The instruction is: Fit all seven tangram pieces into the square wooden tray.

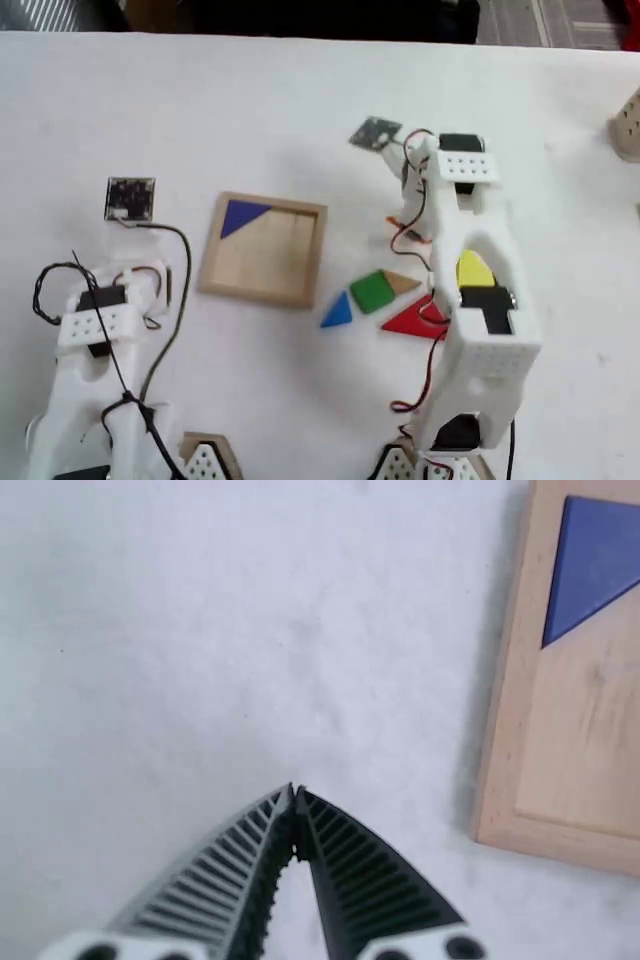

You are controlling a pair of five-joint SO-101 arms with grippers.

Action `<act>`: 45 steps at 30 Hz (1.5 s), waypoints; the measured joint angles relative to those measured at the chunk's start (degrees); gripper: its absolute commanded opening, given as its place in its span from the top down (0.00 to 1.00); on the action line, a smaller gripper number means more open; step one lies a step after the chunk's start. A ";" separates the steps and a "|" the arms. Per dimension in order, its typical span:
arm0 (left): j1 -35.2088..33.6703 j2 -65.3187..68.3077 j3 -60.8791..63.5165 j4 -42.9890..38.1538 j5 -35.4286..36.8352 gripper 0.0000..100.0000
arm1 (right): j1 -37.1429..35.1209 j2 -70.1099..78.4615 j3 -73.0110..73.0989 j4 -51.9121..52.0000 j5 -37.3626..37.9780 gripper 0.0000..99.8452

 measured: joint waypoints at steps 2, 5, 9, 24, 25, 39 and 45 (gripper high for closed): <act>0.00 0.00 0.00 0.00 0.00 0.98 | -2.64 -3.52 0.00 2.90 -7.03 0.98; 0.00 0.00 0.00 0.00 0.00 0.98 | -8.53 -7.82 0.00 7.30 -17.67 0.98; 0.00 0.00 0.00 0.00 0.00 0.98 | -18.02 -10.73 0.00 9.32 -28.22 0.98; 0.00 -0.09 1.58 0.00 0.00 0.98 | -36.31 1.05 3.69 -6.24 -31.30 0.82; 0.00 -0.09 1.58 0.00 0.00 0.98 | -36.13 1.58 3.60 -6.42 -31.30 0.78; 0.00 -0.09 1.58 0.00 0.00 0.98 | -32.26 -5.54 2.37 4.84 -26.37 0.66; 0.00 -0.09 1.58 0.00 0.00 0.98 | -21.89 -17.05 9.23 10.64 -27.25 0.93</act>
